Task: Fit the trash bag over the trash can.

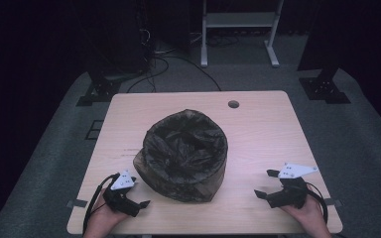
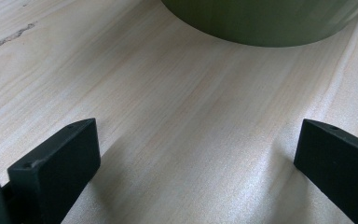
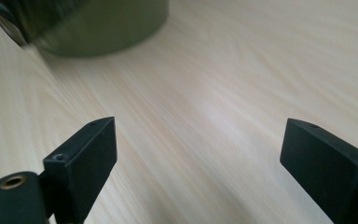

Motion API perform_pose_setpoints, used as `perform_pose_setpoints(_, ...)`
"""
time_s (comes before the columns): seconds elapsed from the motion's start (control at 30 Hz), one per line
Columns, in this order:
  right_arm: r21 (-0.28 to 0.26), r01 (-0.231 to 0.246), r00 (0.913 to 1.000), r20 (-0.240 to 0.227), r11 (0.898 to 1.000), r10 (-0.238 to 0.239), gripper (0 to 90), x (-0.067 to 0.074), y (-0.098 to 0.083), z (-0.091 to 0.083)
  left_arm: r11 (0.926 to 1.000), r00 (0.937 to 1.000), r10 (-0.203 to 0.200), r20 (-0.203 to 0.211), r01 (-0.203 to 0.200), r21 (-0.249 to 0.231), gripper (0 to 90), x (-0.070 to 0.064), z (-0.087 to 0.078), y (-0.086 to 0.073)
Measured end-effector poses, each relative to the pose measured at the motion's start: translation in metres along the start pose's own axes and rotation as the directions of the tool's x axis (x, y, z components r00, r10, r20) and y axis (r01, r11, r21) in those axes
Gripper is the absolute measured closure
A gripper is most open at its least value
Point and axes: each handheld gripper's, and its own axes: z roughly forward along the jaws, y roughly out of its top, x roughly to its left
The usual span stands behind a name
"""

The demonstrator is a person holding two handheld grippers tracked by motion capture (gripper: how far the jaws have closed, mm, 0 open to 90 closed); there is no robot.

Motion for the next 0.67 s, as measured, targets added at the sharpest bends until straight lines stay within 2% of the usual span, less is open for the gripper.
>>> perform_pose_setpoints(0.13, 0.052, -0.016, 0.9989, 0.045, 0.999, 0.013, 9.3, -0.005, -0.019, 0.008, 1.0000, 1.0000, 0.000, 0.000, 0.000, 0.000, 0.0, 0.000, 0.000, 0.000)
perform_pose_setpoints(0.2, 0.092, -0.019, 0.9977, 0.067, 0.996, 0.013, 9.2, -0.006, -0.023, 0.010, 1.0000, 1.0000, 0.000, 0.000, 0.000, 0.000, 0.0, 0.000, 0.000, 0.000)
perform_pose_setpoints(0.23, 0.093, -0.014, 0.9960, 0.090, 0.996, 0.005, 9.2, -0.004, -0.023, 0.010, 1.0000, 1.0000, -0.001, 0.000, 0.001, -0.001, 0.0, 0.000, 0.000, 0.000)
perform_pose_setpoints(0.67, 0.099, -0.025, 0.9948, 0.100, 0.995, 0.015, 9.3, -0.004, -0.023, 0.010, 1.0000, 1.0000, -0.001, 0.000, 0.001, 0.000, 0.0, 0.000, 0.000, 0.000)
